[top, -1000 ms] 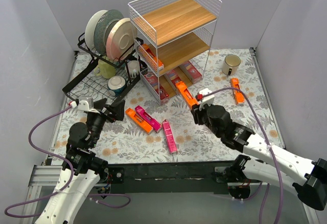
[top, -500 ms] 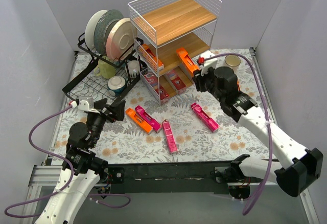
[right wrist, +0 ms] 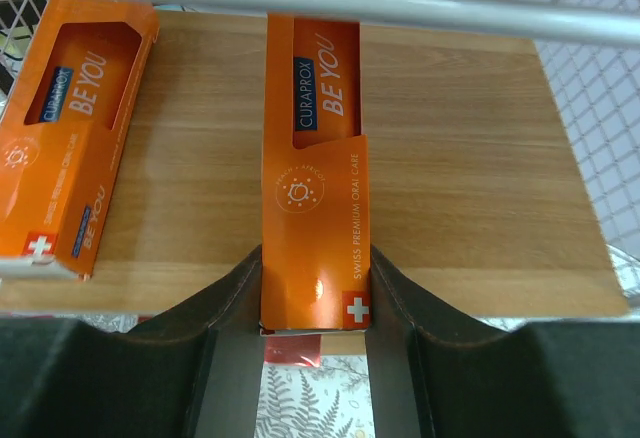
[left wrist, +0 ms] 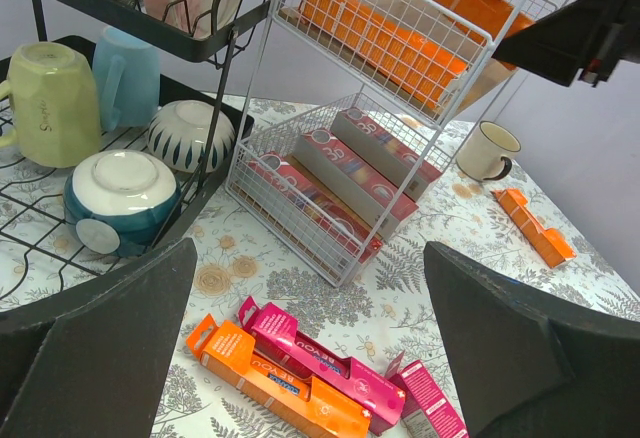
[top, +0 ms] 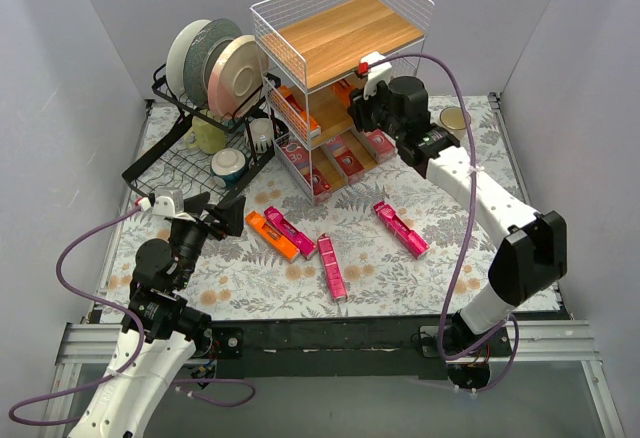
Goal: Place and organize the toothpastes onto the shelf
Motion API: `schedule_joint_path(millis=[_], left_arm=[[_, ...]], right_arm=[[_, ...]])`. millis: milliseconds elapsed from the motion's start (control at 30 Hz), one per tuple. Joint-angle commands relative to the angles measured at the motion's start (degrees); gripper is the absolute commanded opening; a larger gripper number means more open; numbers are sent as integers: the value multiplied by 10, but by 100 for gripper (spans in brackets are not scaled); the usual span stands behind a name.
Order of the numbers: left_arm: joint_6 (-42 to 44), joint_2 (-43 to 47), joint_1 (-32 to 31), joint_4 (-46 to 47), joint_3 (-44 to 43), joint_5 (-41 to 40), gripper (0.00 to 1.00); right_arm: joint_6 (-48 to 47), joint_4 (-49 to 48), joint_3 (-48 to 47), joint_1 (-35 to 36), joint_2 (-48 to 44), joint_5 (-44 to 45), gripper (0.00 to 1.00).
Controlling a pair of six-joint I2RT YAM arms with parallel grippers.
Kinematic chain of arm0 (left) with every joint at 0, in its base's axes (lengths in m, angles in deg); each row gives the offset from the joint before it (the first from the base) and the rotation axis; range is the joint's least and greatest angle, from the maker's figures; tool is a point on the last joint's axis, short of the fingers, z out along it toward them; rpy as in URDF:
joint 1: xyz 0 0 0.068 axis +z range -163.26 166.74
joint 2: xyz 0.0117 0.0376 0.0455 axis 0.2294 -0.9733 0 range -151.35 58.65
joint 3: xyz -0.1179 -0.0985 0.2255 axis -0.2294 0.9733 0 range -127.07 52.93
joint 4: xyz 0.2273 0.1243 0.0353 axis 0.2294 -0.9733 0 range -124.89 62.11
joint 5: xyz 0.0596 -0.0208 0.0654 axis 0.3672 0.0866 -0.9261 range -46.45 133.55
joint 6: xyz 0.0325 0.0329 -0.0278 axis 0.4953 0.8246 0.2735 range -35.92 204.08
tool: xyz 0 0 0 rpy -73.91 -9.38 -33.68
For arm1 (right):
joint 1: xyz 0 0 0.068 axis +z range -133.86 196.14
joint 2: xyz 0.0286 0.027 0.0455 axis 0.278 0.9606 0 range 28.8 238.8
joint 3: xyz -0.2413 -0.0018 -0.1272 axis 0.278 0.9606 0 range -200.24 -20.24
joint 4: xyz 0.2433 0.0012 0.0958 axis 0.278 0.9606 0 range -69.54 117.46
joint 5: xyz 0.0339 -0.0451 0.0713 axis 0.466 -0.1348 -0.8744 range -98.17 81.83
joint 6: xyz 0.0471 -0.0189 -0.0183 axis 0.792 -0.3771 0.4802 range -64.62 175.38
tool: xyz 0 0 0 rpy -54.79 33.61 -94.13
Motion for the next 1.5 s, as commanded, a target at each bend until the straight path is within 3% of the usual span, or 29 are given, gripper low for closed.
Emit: schedule_joint_path(millis=[0,200,367,567,867,1267,1467], left_arm=[[5,3,3,-2,-17,5,98],[4,4,3,-2,-17,4,98],[5,5,3,-2,-17,5,98],[5,7,3,-2,-17,4,98],[4,8,3,-2,-17,5,98],[4,11,3,-2,-17,4,98],[4,13,3,-3,-17,3,98]], right_arm=[[22,-73,-45,-2,24,-11,40],[59,-100,-35,-2,51,-10,43],[70,-102,-32,-2,64,-12,54],[92,-113,-3,-1,54,-32,58],[122,-160,48,3,29,-32,51],[129,-174,49,24,32,-19,49],[126,-187,66,27,22,45,48]])
